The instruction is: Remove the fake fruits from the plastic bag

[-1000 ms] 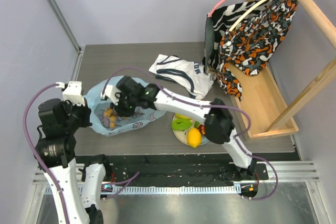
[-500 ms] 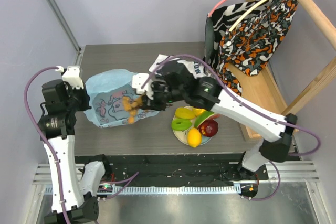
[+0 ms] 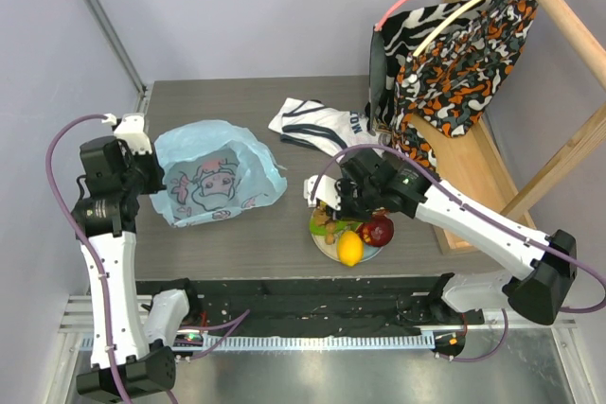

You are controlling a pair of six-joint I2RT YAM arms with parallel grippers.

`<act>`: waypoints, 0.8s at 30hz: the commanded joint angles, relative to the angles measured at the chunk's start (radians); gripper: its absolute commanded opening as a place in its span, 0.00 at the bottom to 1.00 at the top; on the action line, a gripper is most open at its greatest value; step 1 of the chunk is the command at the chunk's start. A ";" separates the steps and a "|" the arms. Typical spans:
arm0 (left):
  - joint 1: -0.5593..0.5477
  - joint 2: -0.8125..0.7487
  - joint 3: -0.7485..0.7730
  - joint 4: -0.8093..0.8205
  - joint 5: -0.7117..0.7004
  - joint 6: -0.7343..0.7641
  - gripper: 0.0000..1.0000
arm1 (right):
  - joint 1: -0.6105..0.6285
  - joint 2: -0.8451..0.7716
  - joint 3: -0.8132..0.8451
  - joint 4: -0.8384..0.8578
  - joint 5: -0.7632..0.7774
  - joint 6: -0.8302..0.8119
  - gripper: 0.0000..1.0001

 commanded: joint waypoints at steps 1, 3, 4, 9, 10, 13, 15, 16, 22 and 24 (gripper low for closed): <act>0.006 0.007 0.019 0.047 0.007 -0.009 0.00 | -0.022 -0.023 -0.081 0.026 0.051 -0.080 0.10; 0.006 0.009 0.019 0.045 0.006 -0.009 0.00 | -0.033 -0.023 -0.104 0.034 0.059 -0.092 0.10; 0.006 0.009 0.019 0.044 0.001 -0.008 0.00 | -0.045 -0.021 -0.119 0.034 0.059 -0.095 0.11; 0.006 0.007 0.016 0.041 0.006 -0.014 0.00 | -0.072 -0.005 -0.136 0.055 0.051 -0.114 0.11; 0.007 0.006 0.016 0.041 0.006 -0.015 0.00 | -0.075 0.000 -0.132 0.060 0.052 -0.112 0.12; 0.006 0.009 0.019 0.038 0.006 -0.014 0.00 | -0.090 0.012 -0.139 0.077 0.071 -0.104 0.31; 0.006 0.012 0.022 0.038 0.007 -0.012 0.00 | -0.099 0.005 -0.150 0.084 0.071 -0.106 0.59; 0.006 0.013 0.025 0.039 0.007 -0.012 0.00 | -0.098 -0.008 -0.161 0.086 0.066 -0.109 0.62; 0.006 0.021 0.028 0.042 0.024 -0.017 0.00 | -0.098 -0.055 -0.136 0.084 0.037 -0.114 0.81; 0.006 0.022 0.027 0.044 0.030 -0.018 0.00 | -0.098 -0.060 -0.103 0.075 0.023 -0.089 0.81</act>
